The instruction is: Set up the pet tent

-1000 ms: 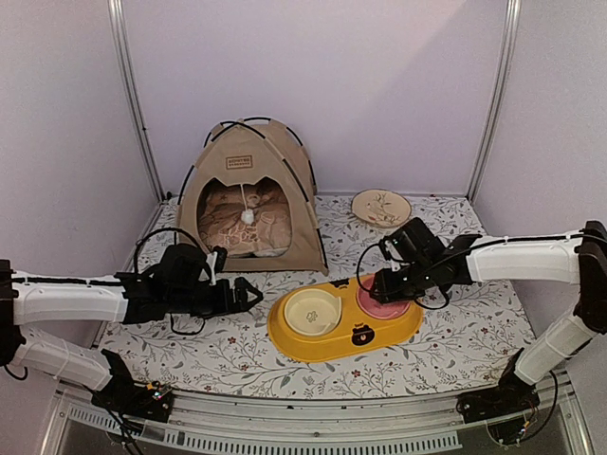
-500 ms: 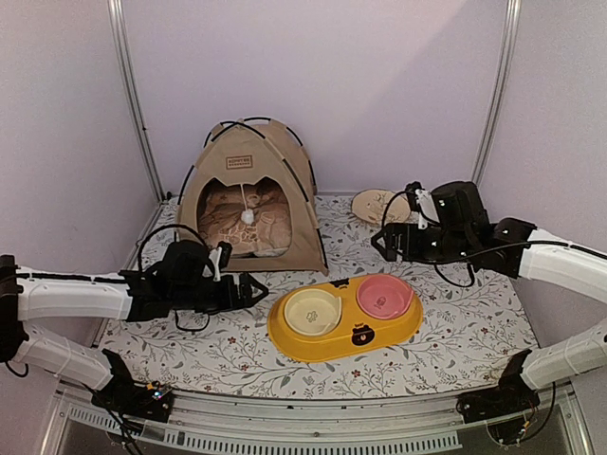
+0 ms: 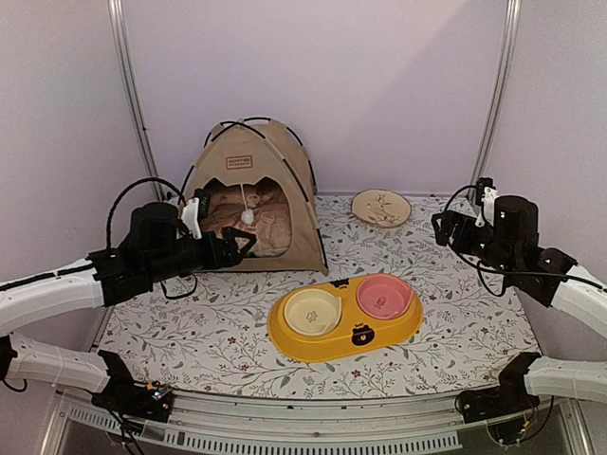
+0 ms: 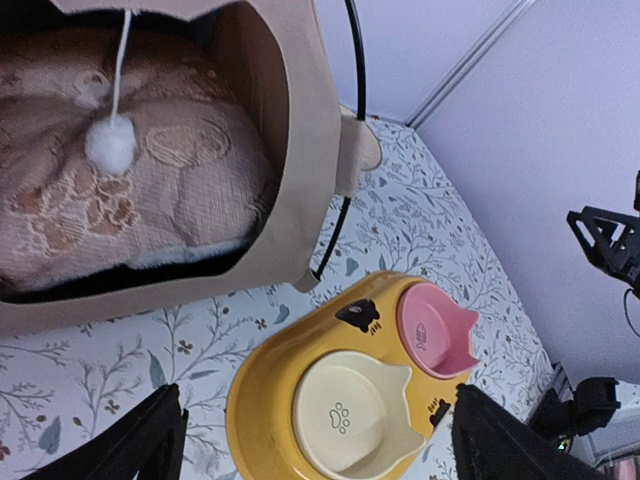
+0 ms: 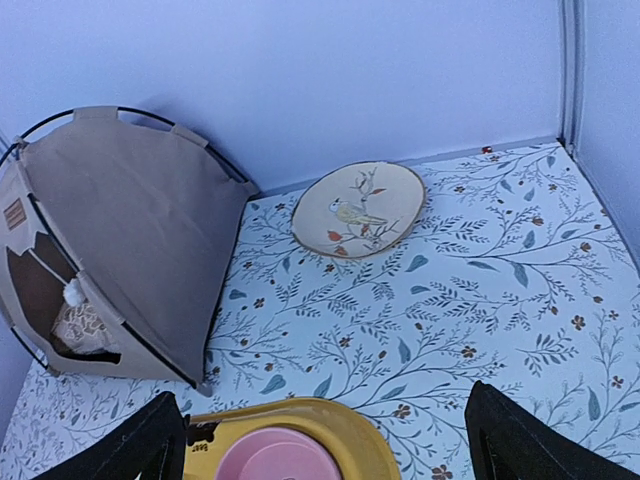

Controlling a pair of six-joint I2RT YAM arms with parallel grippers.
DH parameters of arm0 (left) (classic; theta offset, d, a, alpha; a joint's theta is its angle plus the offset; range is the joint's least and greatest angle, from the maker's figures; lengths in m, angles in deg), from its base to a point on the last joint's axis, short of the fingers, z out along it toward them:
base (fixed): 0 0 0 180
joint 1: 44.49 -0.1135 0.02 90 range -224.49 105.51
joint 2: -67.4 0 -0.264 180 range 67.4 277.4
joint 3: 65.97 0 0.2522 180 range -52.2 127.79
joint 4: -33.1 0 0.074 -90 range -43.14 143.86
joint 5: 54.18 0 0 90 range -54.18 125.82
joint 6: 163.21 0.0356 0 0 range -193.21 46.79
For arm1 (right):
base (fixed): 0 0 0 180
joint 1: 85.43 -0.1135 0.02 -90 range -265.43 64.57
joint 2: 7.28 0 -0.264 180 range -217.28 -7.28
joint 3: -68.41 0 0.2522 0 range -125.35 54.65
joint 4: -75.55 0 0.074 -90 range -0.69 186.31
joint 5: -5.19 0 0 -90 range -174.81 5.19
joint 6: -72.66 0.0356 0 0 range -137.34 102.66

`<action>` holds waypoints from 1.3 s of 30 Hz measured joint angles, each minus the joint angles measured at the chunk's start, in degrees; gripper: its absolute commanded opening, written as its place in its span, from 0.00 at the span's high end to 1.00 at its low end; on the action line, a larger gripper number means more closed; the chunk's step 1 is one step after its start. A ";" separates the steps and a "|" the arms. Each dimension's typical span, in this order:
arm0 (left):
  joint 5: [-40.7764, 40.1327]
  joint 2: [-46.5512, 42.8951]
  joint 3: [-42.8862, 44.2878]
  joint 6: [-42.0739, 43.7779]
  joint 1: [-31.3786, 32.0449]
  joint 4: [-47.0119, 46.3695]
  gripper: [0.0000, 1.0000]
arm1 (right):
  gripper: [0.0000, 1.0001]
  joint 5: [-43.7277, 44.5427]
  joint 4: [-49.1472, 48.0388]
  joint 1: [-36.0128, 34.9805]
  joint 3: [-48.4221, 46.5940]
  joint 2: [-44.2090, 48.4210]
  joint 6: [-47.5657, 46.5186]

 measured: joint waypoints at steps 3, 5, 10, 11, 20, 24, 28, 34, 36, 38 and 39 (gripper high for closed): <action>-2.12 -3.54 0.81 2.67 -2.91 1.42 0.01 | 0.01 0.15 -2.34 5.51 3.89 1.64 -1.09; -3.23 -5.42 1.07 3.82 -5.25 2.56 0.00 | 0.01 -0.07 -5.16 9.90 6.97 2.27 -2.10; -5.68 -8.50 0.92 5.92 -9.81 5.16 0.00 | 0.01 -0.22 -18.82 19.71 18.16 1.42 -5.62; -6.10 -9.31 0.52 6.43 -10.51 5.25 0.00 | 0.01 -0.20 -21.94 21.51 20.20 0.04 -6.54; -6.43 -13.88 -5.68 8.79 -20.55 5.35 0.01 | 0.01 -0.20 -49.79 30.14 27.19 -21.44 -11.32; -4.61 -13.90 -9.97 9.44 -26.40 4.31 0.01 | 0.01 -0.55 -59.25 30.18 26.60 -27.02 -14.60; -4.72 -14.14 -14.05 10.38 -29.40 1.77 0.00 | 0.01 -2.14 -73.88 30.18 28.81 -31.34 -18.53; -6.45 -16.09 -20.76 13.75 -31.93 -6.73 0.01 | 0.01 -3.54 -83.32 30.18 31.76 -35.67 -21.27; -7.45 -16.68 -23.32 15.69 -32.89 -10.32 0.01 | 0.01 -3.85 -83.49 30.18 30.71 -35.78 -21.79; -9.94 -16.85 -25.38 17.40 -33.81 -13.49 0.01 | 0.01 -4.26 -83.91 30.18 29.64 -35.78 -22.14; -11.43 -16.70 -25.86 17.99 -34.34 -14.51 0.01 | 0.01 -4.39 -84.00 30.18 29.40 -35.78 -22.32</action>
